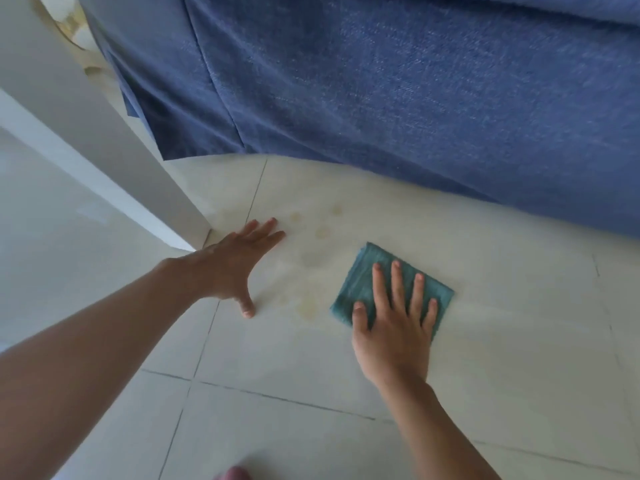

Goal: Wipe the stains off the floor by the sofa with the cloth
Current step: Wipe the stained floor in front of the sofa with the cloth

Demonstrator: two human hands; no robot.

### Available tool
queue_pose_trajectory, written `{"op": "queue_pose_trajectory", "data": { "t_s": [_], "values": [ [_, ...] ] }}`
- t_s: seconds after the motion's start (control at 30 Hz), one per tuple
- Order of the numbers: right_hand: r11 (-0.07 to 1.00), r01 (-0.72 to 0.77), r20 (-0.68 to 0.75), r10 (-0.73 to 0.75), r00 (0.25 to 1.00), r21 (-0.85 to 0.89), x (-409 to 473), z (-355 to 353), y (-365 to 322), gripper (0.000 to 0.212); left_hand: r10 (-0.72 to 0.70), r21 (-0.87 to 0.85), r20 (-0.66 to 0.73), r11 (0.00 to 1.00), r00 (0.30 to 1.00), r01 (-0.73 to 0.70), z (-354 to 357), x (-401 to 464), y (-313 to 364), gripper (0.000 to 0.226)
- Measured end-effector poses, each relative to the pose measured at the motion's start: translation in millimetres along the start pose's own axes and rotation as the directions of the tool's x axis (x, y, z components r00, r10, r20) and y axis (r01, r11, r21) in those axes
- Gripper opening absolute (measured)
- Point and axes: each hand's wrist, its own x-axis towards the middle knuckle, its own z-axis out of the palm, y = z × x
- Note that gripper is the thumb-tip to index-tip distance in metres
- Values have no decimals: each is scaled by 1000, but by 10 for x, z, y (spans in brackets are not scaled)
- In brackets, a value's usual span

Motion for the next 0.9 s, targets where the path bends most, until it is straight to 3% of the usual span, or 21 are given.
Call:
{"op": "queue_pose_trajectory", "data": {
  "t_s": [0.07, 0.1, 0.23, 0.33, 0.43, 0.57, 0.67, 0.77, 0.9],
  "values": [
    [994, -107, -31, 108, 994, 33, -288, 24, -125, 72, -8, 28, -9, 1000, 1000, 8, 10, -15, -27, 150],
    [995, -80, -20, 81, 997, 63, -472, 33, -264, 73, -11, 51, -15, 999, 1000, 12, 8, -19, -44, 149],
    [977, 210, 45, -211, 976, 38, -517, 43, -525, 74, -4, 21, -19, 1000, 1000, 4, 21, 17, -122, 151],
    [951, 305, 74, -300, 951, -55, -155, -43, -240, 72, -12, 8, -18, 1000, 1000, 12, 52, 43, -153, 152],
    [963, 268, 48, -267, 962, -21, -440, 24, -257, 75, -9, 17, 8, 1000, 1000, 9, 59, 41, -146, 153],
    [866, 500, 58, -499, 865, -13, -490, 136, -597, 80, 9, -7, 5, 1000, 1000, -9, 74, 76, -176, 154],
    [908, 415, 40, -413, 910, -56, -153, 28, -502, 75, 26, -25, -10, 999, 1000, -26, 104, 91, -225, 153],
    [961, 276, -14, -276, 961, -16, -402, 75, -423, 75, 40, -25, -22, 999, 999, -40, 126, 66, -255, 151],
    [880, 475, 21, -475, 880, 25, -391, 188, -704, 75, 53, -54, -32, 997, 998, -55, 139, 91, -271, 150]
  ]
}}
